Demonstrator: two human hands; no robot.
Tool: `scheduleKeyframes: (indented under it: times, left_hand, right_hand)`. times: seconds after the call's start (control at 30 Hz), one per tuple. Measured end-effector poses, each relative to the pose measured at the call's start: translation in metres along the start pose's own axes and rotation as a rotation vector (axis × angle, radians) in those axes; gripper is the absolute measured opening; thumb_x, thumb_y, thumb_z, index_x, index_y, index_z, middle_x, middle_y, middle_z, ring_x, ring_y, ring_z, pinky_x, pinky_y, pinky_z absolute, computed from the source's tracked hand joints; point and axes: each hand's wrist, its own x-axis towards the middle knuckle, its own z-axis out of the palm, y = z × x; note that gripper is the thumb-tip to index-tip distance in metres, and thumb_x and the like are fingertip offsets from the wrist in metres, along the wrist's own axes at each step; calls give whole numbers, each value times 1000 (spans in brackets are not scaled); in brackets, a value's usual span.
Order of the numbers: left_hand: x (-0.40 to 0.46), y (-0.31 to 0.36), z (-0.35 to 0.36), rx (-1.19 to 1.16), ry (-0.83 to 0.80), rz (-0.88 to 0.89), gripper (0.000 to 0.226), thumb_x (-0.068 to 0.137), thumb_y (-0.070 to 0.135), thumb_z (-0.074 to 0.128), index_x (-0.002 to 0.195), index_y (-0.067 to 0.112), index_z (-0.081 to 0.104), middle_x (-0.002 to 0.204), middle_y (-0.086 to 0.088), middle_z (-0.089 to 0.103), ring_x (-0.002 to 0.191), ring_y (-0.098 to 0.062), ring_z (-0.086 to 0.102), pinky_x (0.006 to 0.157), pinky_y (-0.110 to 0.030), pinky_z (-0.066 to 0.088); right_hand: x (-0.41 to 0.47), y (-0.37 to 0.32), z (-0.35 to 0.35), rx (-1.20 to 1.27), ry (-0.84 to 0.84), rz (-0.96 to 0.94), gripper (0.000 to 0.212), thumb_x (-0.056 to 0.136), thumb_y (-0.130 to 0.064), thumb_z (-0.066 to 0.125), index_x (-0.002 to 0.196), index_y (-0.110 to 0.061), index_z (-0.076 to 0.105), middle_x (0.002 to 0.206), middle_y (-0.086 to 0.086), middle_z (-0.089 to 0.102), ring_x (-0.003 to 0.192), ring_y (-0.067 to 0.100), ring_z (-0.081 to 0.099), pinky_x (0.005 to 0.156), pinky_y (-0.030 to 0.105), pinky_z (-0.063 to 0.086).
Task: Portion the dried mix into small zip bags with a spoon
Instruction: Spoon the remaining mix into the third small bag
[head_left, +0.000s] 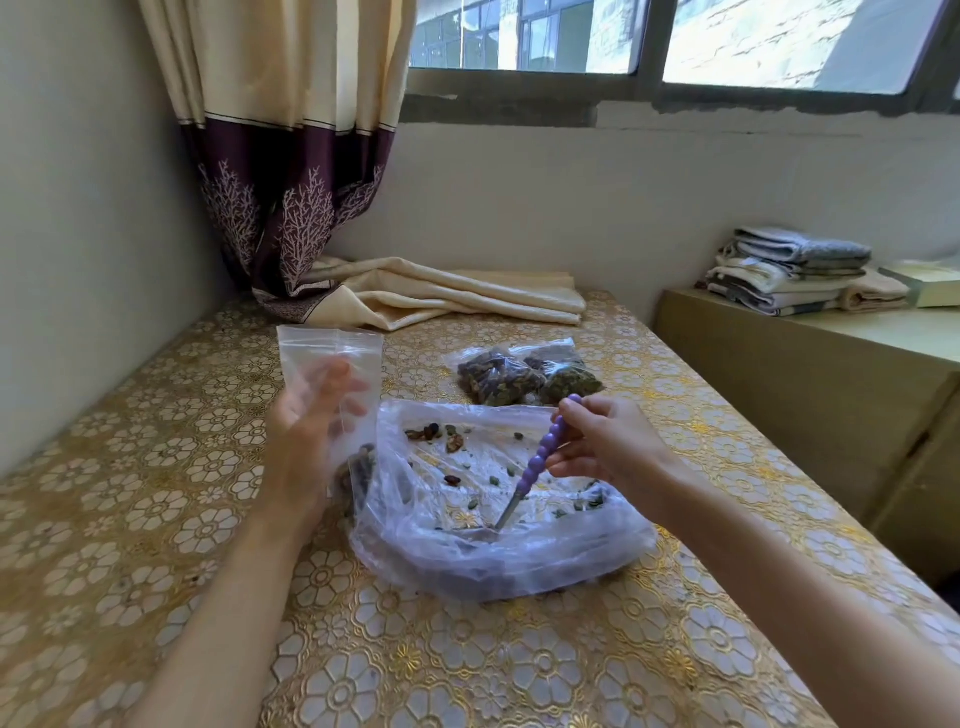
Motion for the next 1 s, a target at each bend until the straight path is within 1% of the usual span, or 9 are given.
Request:
scheduleKeyframes:
  times: [0.13, 0.37, 0.47, 0.53, 0.63, 0.73, 0.8, 0.87, 1.0]
  left_hand:
    - [-2, 3, 2, 19, -7, 15, 43, 75, 52, 61, 101, 19, 58, 81, 9, 66, 76, -10, 58, 83, -31, 44]
    - [-7, 10, 7, 283, -146, 88, 86, 48, 85, 56, 109, 24, 55, 86, 7, 67, 67, 6, 60, 64, -9, 47]
    - [-6, 8, 10, 383, -221, 87, 98, 46, 87, 54, 117, 20, 53, 103, 3, 63, 83, 3, 61, 70, -12, 47]
    - [-6, 6, 10, 434, -255, 81, 102, 45, 88, 53, 120, 19, 52, 107, 2, 62, 95, -6, 61, 74, -19, 48]
    - [-7, 6, 10, 544, -290, 109, 98, 47, 89, 50, 115, 19, 53, 99, 4, 64, 87, -4, 62, 68, -15, 48]
    - [-9, 5, 13, 649, -346, 162, 80, 56, 80, 54, 111, 22, 53, 89, 9, 63, 74, 2, 61, 60, -9, 47]
    - [-10, 3, 14, 701, -383, 156, 72, 60, 69, 57, 115, 23, 52, 92, 8, 63, 71, -3, 61, 62, -14, 51]
    - [-10, 1, 13, 737, -415, 140, 73, 61, 70, 60, 118, 24, 51, 98, 8, 63, 75, -6, 60, 70, -22, 52]
    - [-11, 3, 14, 776, -438, 141, 77, 59, 76, 59, 117, 25, 52, 107, 11, 59, 82, -8, 61, 66, -13, 43]
  right_hand:
    - [0, 0, -5, 37, 22, 56, 25, 98, -7, 43, 79, 3, 57, 53, 10, 63, 47, 19, 64, 46, 23, 54]
    - [3, -4, -20, 82, 137, 20, 30, 99, -8, 40, 76, 2, 56, 49, 8, 62, 43, 16, 62, 42, 20, 51]
    - [4, -4, -24, 119, 157, 17, 29, 100, -7, 39, 77, 2, 54, 48, 8, 61, 42, 16, 62, 42, 20, 51]
    - [4, -3, -26, 124, 178, 8, 30, 100, -8, 39, 76, 2, 54, 49, 9, 61, 41, 15, 61, 42, 20, 51]
    - [7, -4, -28, 89, 214, -46, 31, 100, -10, 39, 75, 1, 54, 53, 11, 61, 42, 15, 61, 43, 21, 52]
    - [11, -8, -31, 59, 254, -100, 32, 101, -12, 37, 76, -1, 53, 61, 14, 60, 46, 17, 61, 45, 21, 53]
    - [13, -11, -34, 76, 278, -113, 32, 101, -12, 37, 75, -2, 52, 64, 15, 59, 50, 20, 61, 45, 21, 52]
    - [14, -16, -35, 116, 298, -120, 33, 101, -12, 36, 74, -2, 51, 65, 15, 59, 51, 19, 62, 45, 20, 52]
    - [17, -35, -36, 167, 317, -168, 34, 102, -13, 35, 74, -1, 51, 67, 15, 59, 46, 13, 61, 47, 19, 52]
